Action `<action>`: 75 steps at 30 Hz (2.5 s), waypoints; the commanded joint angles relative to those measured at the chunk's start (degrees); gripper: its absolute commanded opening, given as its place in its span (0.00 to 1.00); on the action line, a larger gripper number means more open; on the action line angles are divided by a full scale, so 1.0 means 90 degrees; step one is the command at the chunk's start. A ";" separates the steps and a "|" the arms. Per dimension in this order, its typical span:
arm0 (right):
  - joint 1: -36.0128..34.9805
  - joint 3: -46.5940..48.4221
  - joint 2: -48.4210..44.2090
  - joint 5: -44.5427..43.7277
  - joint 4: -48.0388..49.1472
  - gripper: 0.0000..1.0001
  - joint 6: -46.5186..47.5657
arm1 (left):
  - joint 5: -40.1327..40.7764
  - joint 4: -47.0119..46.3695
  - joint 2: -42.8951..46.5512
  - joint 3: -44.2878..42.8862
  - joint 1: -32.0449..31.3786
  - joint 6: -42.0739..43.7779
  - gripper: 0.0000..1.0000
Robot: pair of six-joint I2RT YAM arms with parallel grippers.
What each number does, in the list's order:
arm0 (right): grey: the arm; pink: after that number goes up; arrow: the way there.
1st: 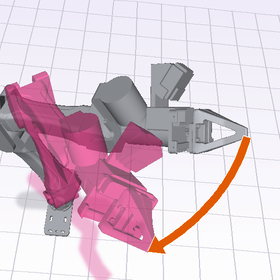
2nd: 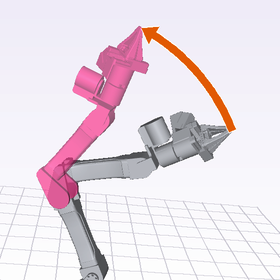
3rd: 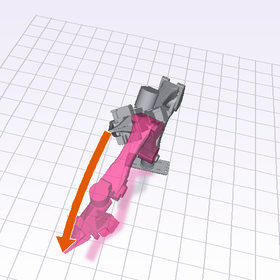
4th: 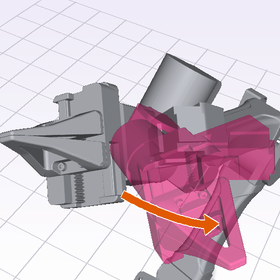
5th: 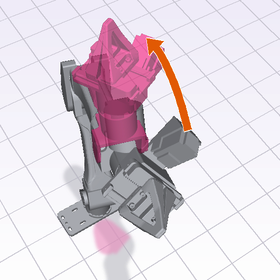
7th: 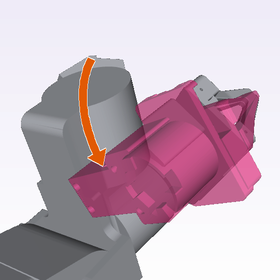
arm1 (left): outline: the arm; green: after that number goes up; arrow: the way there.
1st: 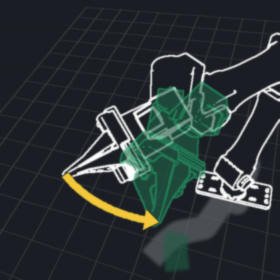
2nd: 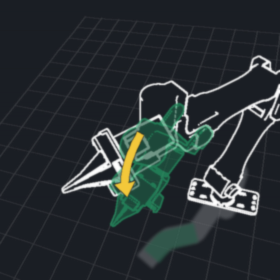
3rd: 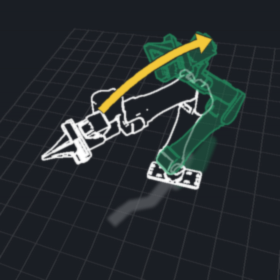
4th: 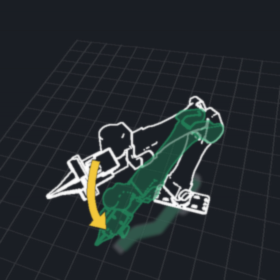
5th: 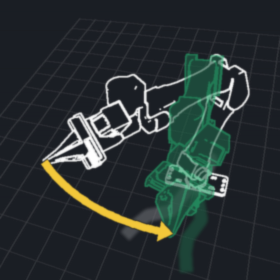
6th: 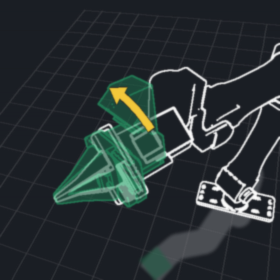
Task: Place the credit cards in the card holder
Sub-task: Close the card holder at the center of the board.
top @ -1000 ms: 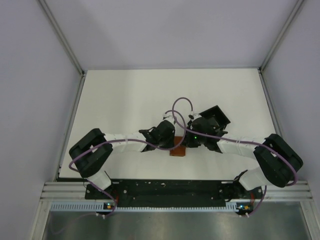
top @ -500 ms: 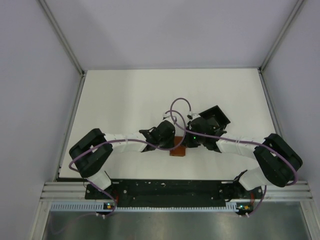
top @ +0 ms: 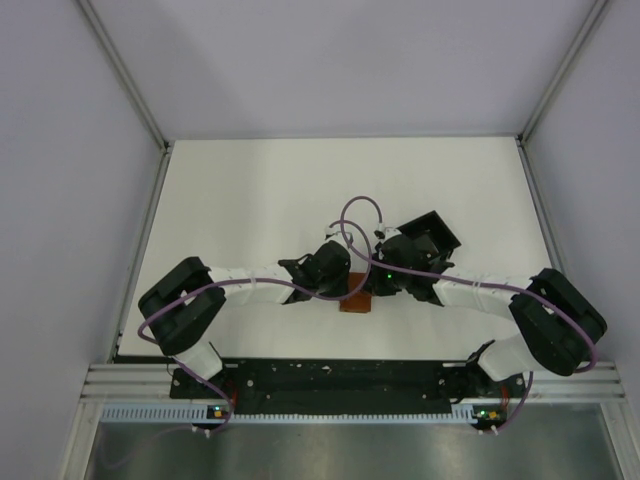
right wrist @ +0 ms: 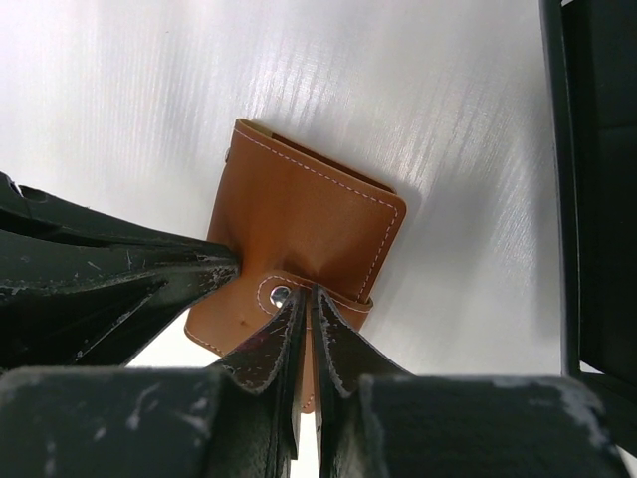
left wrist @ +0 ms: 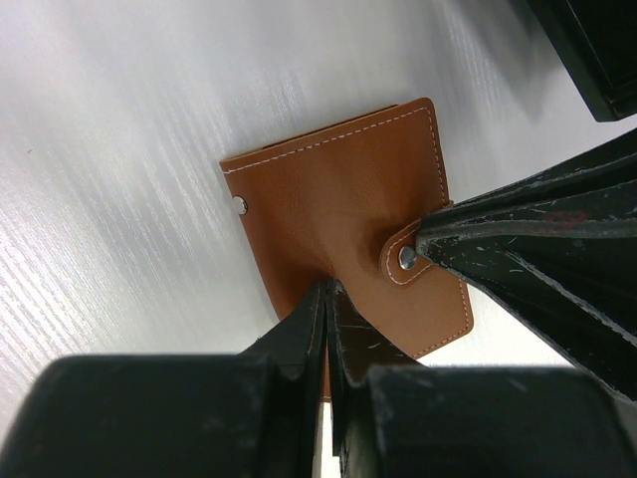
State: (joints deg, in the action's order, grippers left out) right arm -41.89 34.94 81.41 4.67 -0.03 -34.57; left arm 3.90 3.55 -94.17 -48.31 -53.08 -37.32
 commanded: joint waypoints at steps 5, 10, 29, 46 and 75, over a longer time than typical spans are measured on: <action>-0.0121 0.0268 -0.0022 0.0077 0.0111 0.07 0.0032 | 0.0123 0.0172 -0.0093 -0.0003 -0.0001 0.0035 0.04; -0.0111 0.0268 -0.0187 0.0019 0.0189 0.07 0.0022 | 0.0133 0.0181 -0.0093 -0.0003 -0.0001 0.0035 0.04; -0.0170 0.0337 0.0057 -0.0089 -0.0085 0.05 -0.0046 | 0.0172 0.0201 -0.0083 -0.0013 -0.0001 0.0016 0.04; -0.0170 0.0093 -0.0012 -0.0274 -0.0045 0.04 -0.0202 | 0.0201 0.0201 -0.0074 -0.0022 -0.0001 -0.0014 0.04; -0.0433 0.0376 0.0477 -0.0996 -0.0504 0.01 -0.0163 | 0.0123 0.0103 -0.0035 0.0036 -0.0001 -0.0033 0.03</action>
State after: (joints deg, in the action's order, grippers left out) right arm -43.90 36.86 84.03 -0.86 0.47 -36.67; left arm 3.95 3.49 -94.17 -48.34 -53.08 -37.60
